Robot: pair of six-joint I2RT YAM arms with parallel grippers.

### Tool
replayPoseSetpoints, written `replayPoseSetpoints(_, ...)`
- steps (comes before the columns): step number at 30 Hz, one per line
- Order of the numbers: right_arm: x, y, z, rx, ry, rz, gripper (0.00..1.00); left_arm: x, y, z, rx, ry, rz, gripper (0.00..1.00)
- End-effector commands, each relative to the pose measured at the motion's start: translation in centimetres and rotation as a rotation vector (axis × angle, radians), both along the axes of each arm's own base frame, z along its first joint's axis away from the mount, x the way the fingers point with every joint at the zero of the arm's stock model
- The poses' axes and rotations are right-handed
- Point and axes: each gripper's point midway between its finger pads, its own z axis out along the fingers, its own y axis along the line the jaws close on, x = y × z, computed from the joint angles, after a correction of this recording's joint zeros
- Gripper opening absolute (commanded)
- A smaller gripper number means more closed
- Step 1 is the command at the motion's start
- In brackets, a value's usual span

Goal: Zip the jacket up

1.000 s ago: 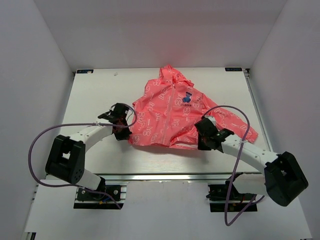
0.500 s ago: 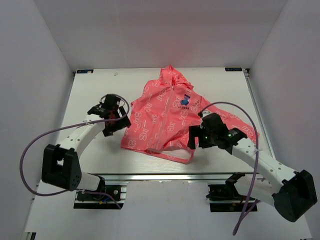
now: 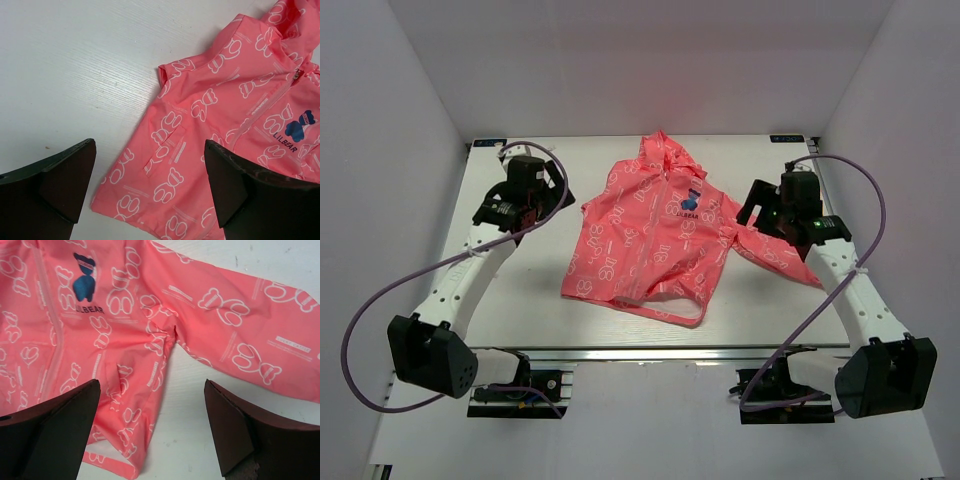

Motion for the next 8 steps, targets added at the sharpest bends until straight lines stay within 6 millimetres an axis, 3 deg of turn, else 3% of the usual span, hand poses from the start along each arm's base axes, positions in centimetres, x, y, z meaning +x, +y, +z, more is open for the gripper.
replayPoseSetpoints(1,1.54,0.50,3.29,0.032,-0.133,-0.004,0.89,0.31,0.57,0.64,0.007,-0.038,0.005,0.98)
replayPoseSetpoints(8,1.70,0.07,3.30,0.021,-0.176,-0.021,0.89,-0.31,1.07,0.26,0.014,-0.070,0.009,0.98)
